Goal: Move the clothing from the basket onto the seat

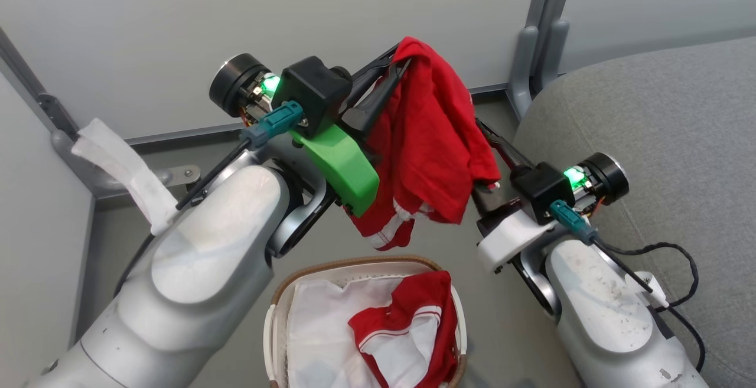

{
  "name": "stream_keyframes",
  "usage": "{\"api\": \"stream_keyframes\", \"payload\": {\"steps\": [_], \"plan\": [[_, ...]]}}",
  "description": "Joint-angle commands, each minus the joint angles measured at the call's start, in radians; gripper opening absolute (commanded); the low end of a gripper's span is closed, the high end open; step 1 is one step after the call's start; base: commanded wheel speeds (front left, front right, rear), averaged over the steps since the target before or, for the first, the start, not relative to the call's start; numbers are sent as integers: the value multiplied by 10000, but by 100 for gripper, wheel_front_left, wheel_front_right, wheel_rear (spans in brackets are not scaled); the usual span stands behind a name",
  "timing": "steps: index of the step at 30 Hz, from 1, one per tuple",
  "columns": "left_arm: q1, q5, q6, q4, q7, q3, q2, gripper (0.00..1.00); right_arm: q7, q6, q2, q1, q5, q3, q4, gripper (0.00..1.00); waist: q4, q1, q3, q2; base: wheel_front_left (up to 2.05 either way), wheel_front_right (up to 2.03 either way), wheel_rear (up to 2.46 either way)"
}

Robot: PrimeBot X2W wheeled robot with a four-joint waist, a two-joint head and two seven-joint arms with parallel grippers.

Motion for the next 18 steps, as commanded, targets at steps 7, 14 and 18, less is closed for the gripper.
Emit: {"api": "stream_keyframes", "payload": {"steps": [7,14,18], "plan": [[693,-111,227,133,-300,43,261,0,-21,-7,-44,-410,89,-20,-8,0,-101,1,76,0,0,0,0],[1356,-287,627,260,-1038,263,154,100,-21,-7,-44,-580,19,-115,-172,0,-159,1,198,0,0,0,0],[1731,7,817,356,-1590,161,224,100,-21,-7,-44,-581,-80,-318,-262,0,-170,1,270,0,0,0,0]]}}
